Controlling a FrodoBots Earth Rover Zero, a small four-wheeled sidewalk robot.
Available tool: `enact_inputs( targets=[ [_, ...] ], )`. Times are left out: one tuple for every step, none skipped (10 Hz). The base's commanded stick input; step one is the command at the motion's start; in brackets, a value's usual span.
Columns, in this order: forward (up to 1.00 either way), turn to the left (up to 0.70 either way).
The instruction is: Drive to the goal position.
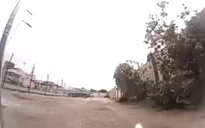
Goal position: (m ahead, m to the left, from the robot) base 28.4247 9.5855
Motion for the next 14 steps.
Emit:
enact_inputs(
  targets=[
    [0.84, 0.03],
    [0.84, 0.03],
    [0.84, 0.03],
    [0.84, 0.03],
    [0.84, 0.03],
    [0.84, 0.03],
    [0.84, 0.03],
    [0.84, 0.03],
    [0.84, 0.03],
    [0.84, 0.03],
    [0.84, 0.03],
    [0.84, 0.03],
    [0.84, 0.03],
    [0.84, 0.03]
  ],
)
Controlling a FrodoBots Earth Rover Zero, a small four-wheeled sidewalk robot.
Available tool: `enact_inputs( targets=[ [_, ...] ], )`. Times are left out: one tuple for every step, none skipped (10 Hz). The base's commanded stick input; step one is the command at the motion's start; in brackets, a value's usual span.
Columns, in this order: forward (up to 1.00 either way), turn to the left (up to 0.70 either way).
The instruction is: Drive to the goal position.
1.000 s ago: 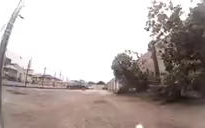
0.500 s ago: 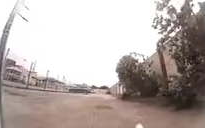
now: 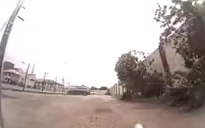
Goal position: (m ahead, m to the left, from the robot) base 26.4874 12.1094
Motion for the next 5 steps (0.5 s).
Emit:
enact_inputs(
  targets=[
    [0.84, 0.03],
    [0.84, 0.03],
    [0.84, 0.03],
    [0.84, 0.03],
    [0.84, 0.03]
  ],
)
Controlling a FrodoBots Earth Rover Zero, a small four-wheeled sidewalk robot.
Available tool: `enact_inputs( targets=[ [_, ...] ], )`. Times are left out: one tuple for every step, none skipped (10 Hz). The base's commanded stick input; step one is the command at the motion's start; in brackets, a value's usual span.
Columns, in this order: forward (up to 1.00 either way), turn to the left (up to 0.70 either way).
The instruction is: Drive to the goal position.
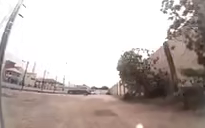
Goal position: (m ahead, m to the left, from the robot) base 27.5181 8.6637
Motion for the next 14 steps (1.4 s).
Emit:
enact_inputs(
  targets=[
    [0.84, 0.03],
    [0.84, 0.03],
    [0.84, 0.03],
    [0.84, 0.03],
    [0.84, 0.03],
    [0.84, 0.03],
    [0.84, 0.03],
    [0.84, 0.03],
    [0.84, 0.03],
    [0.84, 0.03],
    [0.84, 0.03],
    [0.84, 0.03],
    [0.84, 0.03],
    [0.73, 0.03]
  ],
)
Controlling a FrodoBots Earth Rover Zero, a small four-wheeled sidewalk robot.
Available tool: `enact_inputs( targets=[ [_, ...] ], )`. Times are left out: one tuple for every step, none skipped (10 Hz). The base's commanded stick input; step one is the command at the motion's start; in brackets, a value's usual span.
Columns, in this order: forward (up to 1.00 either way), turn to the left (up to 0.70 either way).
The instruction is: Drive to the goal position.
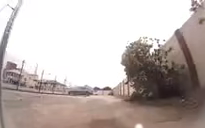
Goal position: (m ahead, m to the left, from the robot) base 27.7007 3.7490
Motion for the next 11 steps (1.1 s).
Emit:
enact_inputs(
  targets=[
    [0.53, 0.02],
    [0.34, 0.01],
    [0.68, 0.03],
    [0.98, 0.04],
    [0.98, 0.04],
    [0.98, 0.04],
    [0.98, 0.04],
    [0.98, 0.04],
    [0.98, 0.04],
    [0.98, 0.04],
    [0.98, 0.04]
  ],
)
